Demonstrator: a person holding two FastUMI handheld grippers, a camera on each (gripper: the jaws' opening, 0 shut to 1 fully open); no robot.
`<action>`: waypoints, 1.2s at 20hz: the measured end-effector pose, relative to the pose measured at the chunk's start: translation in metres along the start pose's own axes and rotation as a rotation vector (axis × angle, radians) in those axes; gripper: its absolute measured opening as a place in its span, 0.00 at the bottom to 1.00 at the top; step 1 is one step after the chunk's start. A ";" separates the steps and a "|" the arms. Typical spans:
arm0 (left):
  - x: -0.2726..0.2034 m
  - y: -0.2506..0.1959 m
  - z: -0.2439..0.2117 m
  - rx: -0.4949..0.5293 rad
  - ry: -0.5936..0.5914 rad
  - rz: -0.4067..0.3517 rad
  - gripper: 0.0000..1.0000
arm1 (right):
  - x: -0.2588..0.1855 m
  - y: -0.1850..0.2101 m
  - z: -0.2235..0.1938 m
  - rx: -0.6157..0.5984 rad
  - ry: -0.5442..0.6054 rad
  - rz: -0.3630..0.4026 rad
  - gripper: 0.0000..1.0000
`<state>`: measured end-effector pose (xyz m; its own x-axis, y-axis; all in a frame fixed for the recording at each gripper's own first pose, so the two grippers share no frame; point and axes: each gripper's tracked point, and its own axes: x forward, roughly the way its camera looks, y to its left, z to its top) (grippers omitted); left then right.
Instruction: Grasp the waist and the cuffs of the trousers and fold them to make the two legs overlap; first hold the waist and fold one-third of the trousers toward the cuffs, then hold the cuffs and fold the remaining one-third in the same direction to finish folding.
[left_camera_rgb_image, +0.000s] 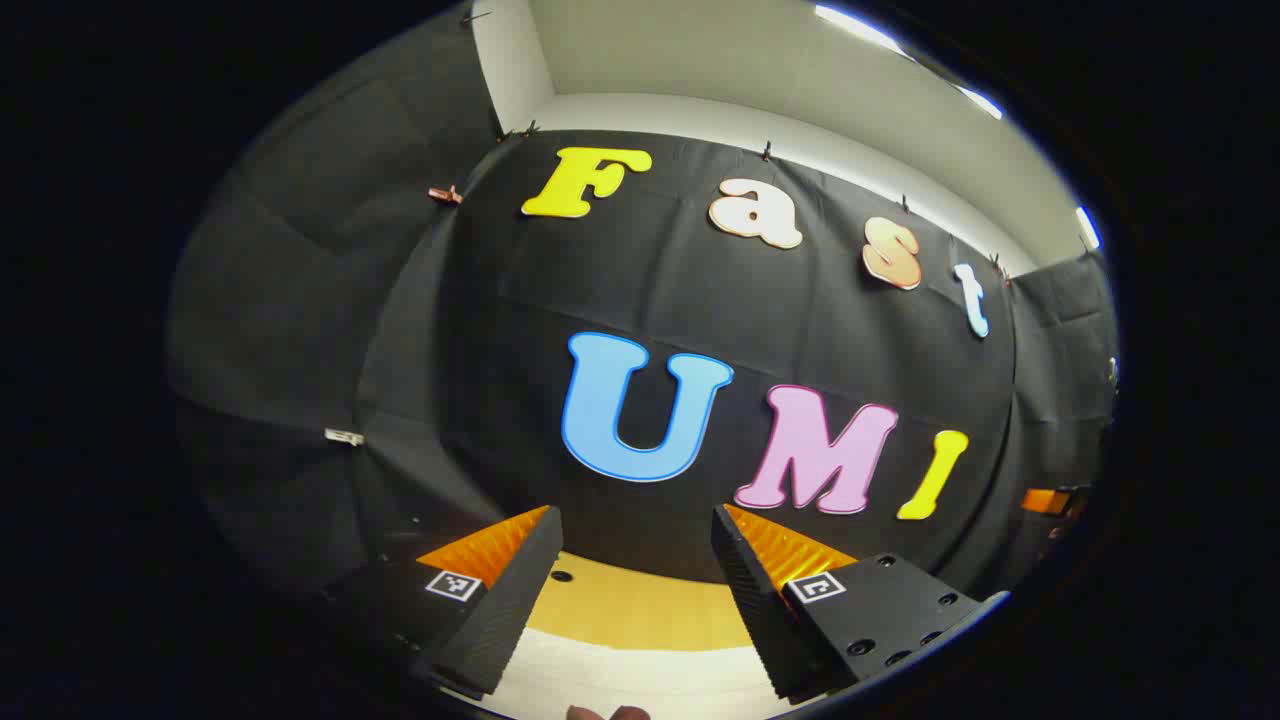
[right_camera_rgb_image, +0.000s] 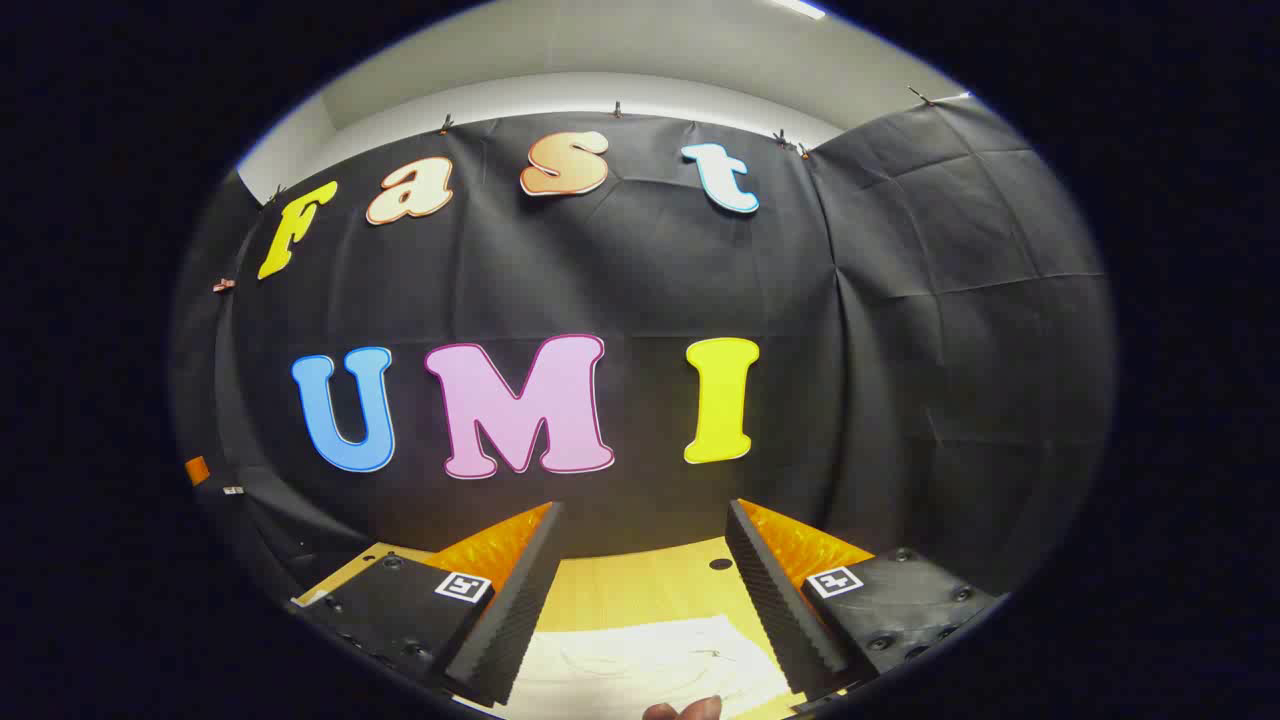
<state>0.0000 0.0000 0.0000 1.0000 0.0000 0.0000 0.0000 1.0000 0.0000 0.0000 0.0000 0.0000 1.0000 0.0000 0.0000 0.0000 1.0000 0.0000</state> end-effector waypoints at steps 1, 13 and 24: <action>0.003 -0.007 0.000 -0.025 -0.002 -0.015 0.95 | 0.002 0.000 -0.001 -0.001 0.001 -0.004 0.98; 0.021 0.000 -0.023 -0.013 0.050 0.019 0.95 | 0.018 0.002 -0.016 -0.058 0.025 0.005 0.98; -0.019 0.117 -0.110 0.817 0.315 -0.001 0.97 | -0.019 -0.053 -0.096 -0.580 0.178 0.076 0.98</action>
<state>-0.0187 0.1167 -0.1099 0.9533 0.1202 -0.2769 0.1214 0.6872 0.7163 -0.0194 -0.0527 -0.0959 0.9818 0.0217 -0.1885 -0.1217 0.8341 -0.5380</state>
